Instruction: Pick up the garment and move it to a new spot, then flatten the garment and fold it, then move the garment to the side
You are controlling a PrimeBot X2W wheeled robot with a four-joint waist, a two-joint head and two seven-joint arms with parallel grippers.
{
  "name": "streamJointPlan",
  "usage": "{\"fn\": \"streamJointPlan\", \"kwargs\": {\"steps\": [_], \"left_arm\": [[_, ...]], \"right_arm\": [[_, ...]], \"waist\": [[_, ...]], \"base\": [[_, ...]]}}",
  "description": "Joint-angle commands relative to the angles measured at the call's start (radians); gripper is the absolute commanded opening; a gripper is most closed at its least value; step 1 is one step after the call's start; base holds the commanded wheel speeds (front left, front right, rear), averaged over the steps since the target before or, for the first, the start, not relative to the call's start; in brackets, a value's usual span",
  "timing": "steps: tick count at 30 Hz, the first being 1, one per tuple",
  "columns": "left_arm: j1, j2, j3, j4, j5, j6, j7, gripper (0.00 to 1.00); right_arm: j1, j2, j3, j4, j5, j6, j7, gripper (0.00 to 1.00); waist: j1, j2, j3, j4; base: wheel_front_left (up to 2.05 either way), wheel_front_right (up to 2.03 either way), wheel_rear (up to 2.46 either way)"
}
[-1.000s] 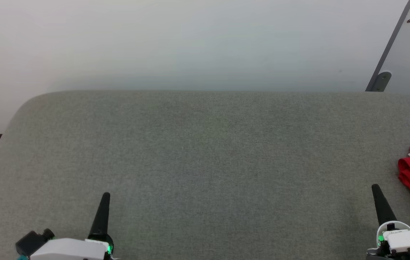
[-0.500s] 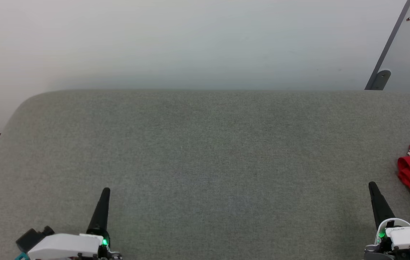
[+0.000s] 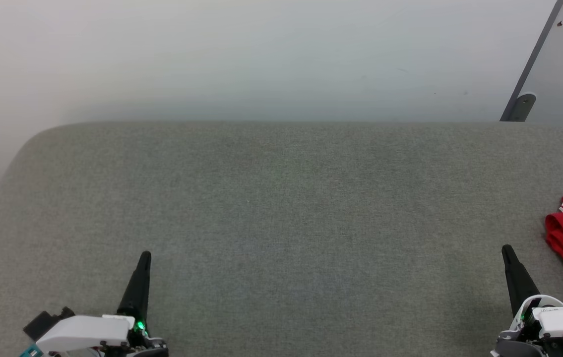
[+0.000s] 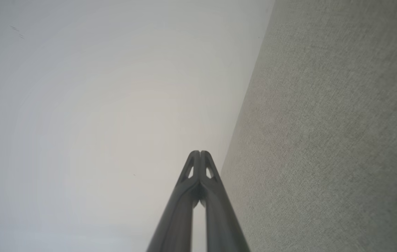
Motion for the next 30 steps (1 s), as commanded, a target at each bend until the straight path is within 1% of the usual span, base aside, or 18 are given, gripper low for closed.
{"fn": "streamJointPlan", "kwargs": {"steps": [1,18,30], "left_arm": [[-0.013,0.001,0.004,0.001,-0.019,-0.005,0.006,0.0],[-0.036,-0.005,0.017,0.018,-0.129,-0.006,0.039,0.0],[-0.036,-0.008,0.021,0.018,-0.12,-0.006,0.041,0.0]], "right_arm": [[-0.013,0.001,-0.004,0.0,0.02,-0.001,0.006,0.0],[-0.028,0.016,-0.008,0.009,0.123,-0.001,0.036,0.0],[-0.022,0.016,-0.007,0.008,0.119,-0.001,0.036,0.0]], "waist": [[0.0,-0.0001,0.0,0.0],[0.0,-0.0001,0.007,-0.004],[0.0,-0.0001,0.007,-0.004]], "base": [[0.0,0.0,0.0],[0.0,0.0,0.0],[0.0,0.0,0.0]]}}
